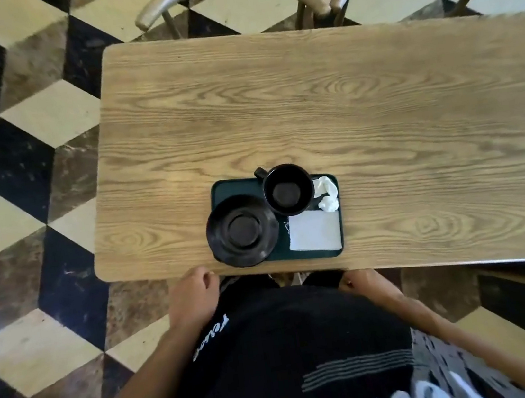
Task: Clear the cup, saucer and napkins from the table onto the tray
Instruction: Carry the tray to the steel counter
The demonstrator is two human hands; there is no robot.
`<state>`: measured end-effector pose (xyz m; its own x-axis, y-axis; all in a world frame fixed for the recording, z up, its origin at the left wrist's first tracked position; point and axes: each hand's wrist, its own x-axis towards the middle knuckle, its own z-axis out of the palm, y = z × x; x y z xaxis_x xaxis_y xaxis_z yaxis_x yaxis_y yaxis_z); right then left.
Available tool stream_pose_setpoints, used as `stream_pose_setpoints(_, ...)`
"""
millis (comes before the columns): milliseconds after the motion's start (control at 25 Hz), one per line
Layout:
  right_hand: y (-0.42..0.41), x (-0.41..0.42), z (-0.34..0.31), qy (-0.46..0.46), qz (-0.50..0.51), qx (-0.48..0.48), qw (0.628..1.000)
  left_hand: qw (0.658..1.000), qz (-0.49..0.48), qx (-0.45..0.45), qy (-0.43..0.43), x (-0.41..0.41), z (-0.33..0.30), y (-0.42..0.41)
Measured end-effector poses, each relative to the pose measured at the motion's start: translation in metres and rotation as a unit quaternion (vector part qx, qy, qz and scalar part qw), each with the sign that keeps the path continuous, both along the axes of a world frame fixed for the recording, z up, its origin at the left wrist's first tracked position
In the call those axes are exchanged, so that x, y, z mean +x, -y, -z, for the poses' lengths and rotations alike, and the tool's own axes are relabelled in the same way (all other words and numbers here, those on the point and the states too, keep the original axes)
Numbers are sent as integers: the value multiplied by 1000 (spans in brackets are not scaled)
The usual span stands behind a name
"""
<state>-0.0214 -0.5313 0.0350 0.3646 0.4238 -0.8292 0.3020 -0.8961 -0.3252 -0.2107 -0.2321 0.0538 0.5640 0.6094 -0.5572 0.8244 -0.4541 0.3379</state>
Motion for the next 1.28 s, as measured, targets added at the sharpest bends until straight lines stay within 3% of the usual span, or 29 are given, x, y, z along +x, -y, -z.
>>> stream_pose_setpoints(240, -30, 39, -6, 75, 122, -59, 988, 999, 4, -42, 27, 28, 14, -29)
stream_pose_setpoints(400, -47, 68, -2, 109, 244, -66, 961, 994, -76, -82, 2, 58, 25, -61)
stream_pose_setpoints(520, -60, 85, 4, 109, 321, -24, 940, 969, -196, -142, 38, 92, 32, -74)
stream_pose_setpoints(600, -68, 92, 11, 86, 382, 6, 920, 940, -286, -179, 59, 109, 39, -78)
stream_pose_setpoints(680, -71, 96, 18, 37, 478, 41, 877, 916, -338, -207, 56, 120, 41, -77)
stream_pose_setpoints(920, -60, 95, 32, -98, 644, 121, 749, 892, -389, -220, 70, 131, 44, -63)
stream_pose_setpoints(1160, -54, 87, 31, -171, 673, 177, 697, 866, -434, -240, 69, 135, 40, -60)
stream_pose_setpoints(1280, -55, 84, 29, -168, 678, 193, 688, 858, -448, -240, 75, 133, 40, -58)
